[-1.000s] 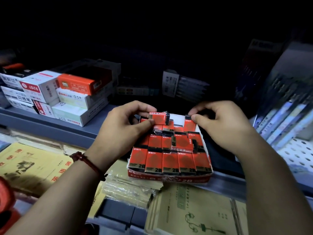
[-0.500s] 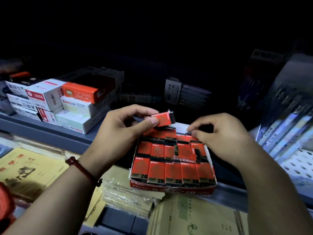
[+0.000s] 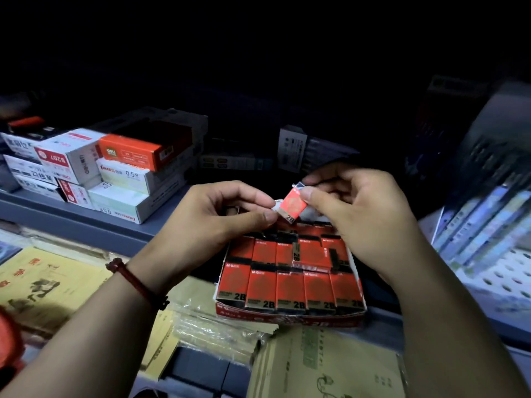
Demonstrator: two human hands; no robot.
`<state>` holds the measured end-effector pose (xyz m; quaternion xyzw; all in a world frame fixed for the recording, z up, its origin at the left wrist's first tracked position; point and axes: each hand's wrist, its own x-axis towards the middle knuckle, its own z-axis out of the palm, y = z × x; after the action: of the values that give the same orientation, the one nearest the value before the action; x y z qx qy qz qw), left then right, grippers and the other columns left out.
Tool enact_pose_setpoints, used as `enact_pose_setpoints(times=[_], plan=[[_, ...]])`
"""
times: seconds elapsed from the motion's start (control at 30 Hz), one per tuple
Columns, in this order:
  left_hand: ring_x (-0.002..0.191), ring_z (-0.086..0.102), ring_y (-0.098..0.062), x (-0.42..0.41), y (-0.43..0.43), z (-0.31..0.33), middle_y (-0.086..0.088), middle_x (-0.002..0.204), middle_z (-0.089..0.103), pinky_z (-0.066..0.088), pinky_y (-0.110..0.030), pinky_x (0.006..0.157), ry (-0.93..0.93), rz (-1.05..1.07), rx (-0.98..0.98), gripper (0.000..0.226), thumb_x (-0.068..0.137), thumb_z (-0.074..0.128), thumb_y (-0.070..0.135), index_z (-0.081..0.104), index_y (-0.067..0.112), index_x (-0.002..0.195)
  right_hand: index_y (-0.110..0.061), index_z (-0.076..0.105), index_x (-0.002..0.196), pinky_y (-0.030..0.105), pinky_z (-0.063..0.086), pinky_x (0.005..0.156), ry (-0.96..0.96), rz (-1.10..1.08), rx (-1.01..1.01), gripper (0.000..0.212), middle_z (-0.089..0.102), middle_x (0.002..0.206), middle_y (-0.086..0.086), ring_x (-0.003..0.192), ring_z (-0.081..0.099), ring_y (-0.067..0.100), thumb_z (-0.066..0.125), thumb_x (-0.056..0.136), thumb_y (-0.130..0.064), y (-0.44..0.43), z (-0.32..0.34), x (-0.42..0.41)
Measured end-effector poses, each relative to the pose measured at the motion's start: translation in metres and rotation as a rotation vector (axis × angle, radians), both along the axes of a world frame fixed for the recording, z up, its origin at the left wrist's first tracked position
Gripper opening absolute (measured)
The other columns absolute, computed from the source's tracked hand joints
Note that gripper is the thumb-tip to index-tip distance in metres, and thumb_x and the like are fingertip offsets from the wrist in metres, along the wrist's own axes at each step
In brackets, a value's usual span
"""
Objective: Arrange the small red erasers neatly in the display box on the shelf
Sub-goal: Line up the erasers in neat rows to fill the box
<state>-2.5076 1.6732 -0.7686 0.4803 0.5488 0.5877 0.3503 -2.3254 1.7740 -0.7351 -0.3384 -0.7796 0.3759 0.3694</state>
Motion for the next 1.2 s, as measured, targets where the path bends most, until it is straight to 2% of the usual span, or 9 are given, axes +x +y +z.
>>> enact_pose_setpoints(times=[0.07,0.23,0.43,0.57,0.67,0.83,0.97,1.1,1.2], plan=[[0.082,0.073,-0.023,0.0,0.0,0.0,-0.013,0.091,0.079,0.061,-0.027,0.075,0.0,-0.002,-0.011,0.022,0.079,0.079,0.01,0.076,0.005,0.101,-0.025,0.075,0.09,0.01,0.05,0.063,-0.041,-0.053,0.021,0.006,0.075,0.082,-0.009,0.078,0.069,0.001,0.073,0.092,-0.019,0.003,0.002,0.006],[0.084,0.073,-0.018,0.001,-0.001,-0.001,-0.013,0.092,0.078,0.059,-0.024,0.071,0.005,0.0,-0.019,0.024,0.077,0.08,0.005,0.075,0.004,0.101,-0.028,0.074,0.09,0.006,0.045,0.059,-0.161,-0.084,-0.006,0.01,0.074,0.081,-0.01,0.074,0.066,0.0,0.071,0.094,-0.02,0.014,-0.001,0.02],[0.083,0.073,-0.015,0.004,0.0,-0.003,-0.012,0.093,0.078,0.058,-0.022,0.073,0.081,0.002,-0.021,0.021,0.078,0.08,0.006,0.076,0.006,0.098,-0.021,0.073,0.088,0.032,0.05,0.068,-0.149,-0.006,-0.097,0.007,0.072,0.077,0.001,0.066,0.059,0.014,0.076,0.089,-0.015,0.019,-0.015,0.016],[0.081,0.072,-0.014,0.005,0.001,-0.002,-0.011,0.092,0.078,0.059,-0.024,0.073,0.127,0.039,-0.024,0.017,0.08,0.081,0.007,0.076,0.008,0.096,-0.026,0.078,0.082,0.023,0.048,0.064,-0.201,0.016,-0.014,0.008,0.073,0.074,-0.011,0.06,0.058,0.002,0.078,0.087,-0.019,0.017,-0.013,0.016],[0.082,0.072,-0.015,0.005,0.0,-0.001,-0.011,0.093,0.077,0.06,-0.024,0.075,0.151,0.045,-0.028,0.016,0.08,0.08,0.007,0.077,0.008,0.096,-0.029,0.08,0.083,0.025,0.055,0.071,-0.273,0.028,0.029,0.009,0.074,0.079,-0.016,0.073,0.068,0.004,0.079,0.087,-0.021,0.014,-0.01,0.015],[0.082,0.072,-0.015,0.005,-0.001,-0.002,-0.01,0.093,0.077,0.059,-0.023,0.074,0.16,0.058,-0.025,0.014,0.08,0.08,0.009,0.077,0.01,0.094,-0.033,0.081,0.088,0.021,0.053,0.076,-0.306,0.037,-0.012,0.017,0.075,0.084,-0.024,0.081,0.069,-0.005,0.071,0.094,-0.021,0.014,-0.007,0.017],[0.083,0.072,-0.016,0.005,-0.002,-0.003,-0.01,0.092,0.078,0.059,-0.026,0.076,0.156,0.059,-0.041,0.013,0.08,0.081,0.012,0.077,0.012,0.093,-0.034,0.081,0.092,0.034,0.062,0.078,-0.35,0.015,-0.04,0.025,0.076,0.084,-0.019,0.079,0.074,0.012,0.063,0.097,-0.017,0.013,-0.006,0.018],[0.08,0.07,-0.013,0.005,-0.004,0.001,-0.006,0.089,0.077,0.056,-0.019,0.069,0.155,0.036,-0.04,0.013,0.081,0.079,0.01,0.077,0.011,0.094,-0.034,0.08,0.1,0.02,0.056,0.058,-0.414,0.027,-0.037,0.034,0.074,0.09,-0.019,0.068,0.071,0.015,0.055,0.101,-0.011,0.013,-0.008,0.02],[0.065,0.059,-0.01,0.008,-0.009,0.01,0.008,0.071,0.071,0.049,-0.017,0.061,0.214,0.046,-0.014,0.014,0.083,0.078,0.01,0.076,0.013,0.097,-0.035,0.078,0.103,0.032,0.061,0.074,-0.394,0.029,-0.048,0.033,0.074,0.095,-0.02,0.08,0.073,0.017,0.054,0.102,-0.012,0.013,-0.006,0.023]])
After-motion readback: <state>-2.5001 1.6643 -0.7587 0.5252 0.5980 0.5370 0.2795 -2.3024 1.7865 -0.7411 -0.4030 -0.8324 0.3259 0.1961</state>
